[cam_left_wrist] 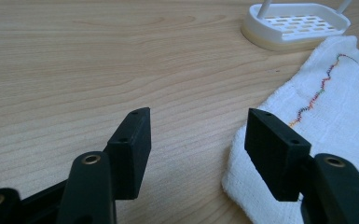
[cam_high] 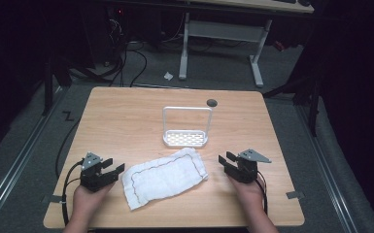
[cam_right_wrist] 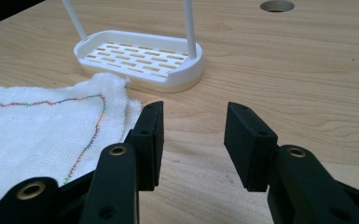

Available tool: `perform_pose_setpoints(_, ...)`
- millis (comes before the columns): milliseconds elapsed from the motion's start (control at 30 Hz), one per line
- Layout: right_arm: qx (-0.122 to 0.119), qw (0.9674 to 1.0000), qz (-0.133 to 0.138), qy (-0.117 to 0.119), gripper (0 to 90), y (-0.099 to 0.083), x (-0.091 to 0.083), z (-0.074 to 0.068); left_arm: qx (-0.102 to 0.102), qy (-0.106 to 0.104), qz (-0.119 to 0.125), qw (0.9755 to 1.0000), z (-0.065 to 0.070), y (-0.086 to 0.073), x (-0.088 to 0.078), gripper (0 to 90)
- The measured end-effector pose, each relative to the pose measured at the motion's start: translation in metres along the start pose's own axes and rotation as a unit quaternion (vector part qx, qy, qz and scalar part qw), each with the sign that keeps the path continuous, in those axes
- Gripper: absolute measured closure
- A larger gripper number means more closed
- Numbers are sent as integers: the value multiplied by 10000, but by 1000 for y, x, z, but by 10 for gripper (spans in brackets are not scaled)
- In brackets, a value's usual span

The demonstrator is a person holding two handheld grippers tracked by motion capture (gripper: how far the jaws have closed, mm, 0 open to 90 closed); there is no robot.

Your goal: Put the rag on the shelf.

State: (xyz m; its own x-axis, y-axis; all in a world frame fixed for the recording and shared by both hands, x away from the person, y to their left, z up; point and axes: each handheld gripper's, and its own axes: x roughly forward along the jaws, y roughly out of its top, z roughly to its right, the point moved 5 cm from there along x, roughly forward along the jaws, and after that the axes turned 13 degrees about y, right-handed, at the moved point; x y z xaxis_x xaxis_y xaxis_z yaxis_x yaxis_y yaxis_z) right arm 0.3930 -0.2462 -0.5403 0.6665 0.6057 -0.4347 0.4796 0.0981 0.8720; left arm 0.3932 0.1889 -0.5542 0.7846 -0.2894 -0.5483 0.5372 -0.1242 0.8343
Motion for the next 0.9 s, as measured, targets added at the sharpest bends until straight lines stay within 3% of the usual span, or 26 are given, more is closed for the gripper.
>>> perform_pose_setpoints(133, 4, 10000, 2, -2, 581, 0, 0, 0, -35, -29, -30, 10000, 0, 0, 0, 417)
perform_pose_setpoints(367, -16, 10000, 3, 11, 581, 0, 0, -1, 86, -89, -52, 9999, 5, 4, 1, 411)
perform_pose_setpoints(433, -23, 10000, 4, 11, 581, 0, 0, -1, 60, -224, -135, 9996, 8, 5, 2, 488)
perform_pose_setpoints(500, -16, 10000, 2, 16, 581, 0, 0, -1, 229, -282, -87, 9993, 14, 4, 1, 623)
perform_pose_setpoints(633, -29, 10000, 2, 13, 581, 0, 0, -2, 716, -551, -377, 9952, 37, -3, 5, 821)
perform_pose_setpoints(700, -28, 10000, 12, 17, 581, 0, 0, -2, 971, -492, -583, 9923, 44, -7, 9, 882)
perform_pose_setpoints(767, -51, 10000, 20, 22, 581, 0, 0, -2, 1127, -556, -708, 9895, 51, -11, 11, 899)
perform_pose_setpoints(833, -67, 10000, 31, 18, 581, 1, -1, -3, 1172, -596, -722, 9887, 54, -11, 10, 899)
perform_pose_setpoints(900, -67, 10000, 37, 12, 581, 1, -1, -3, 1240, -763, -780, 9863, 61, -13, 7, 900)
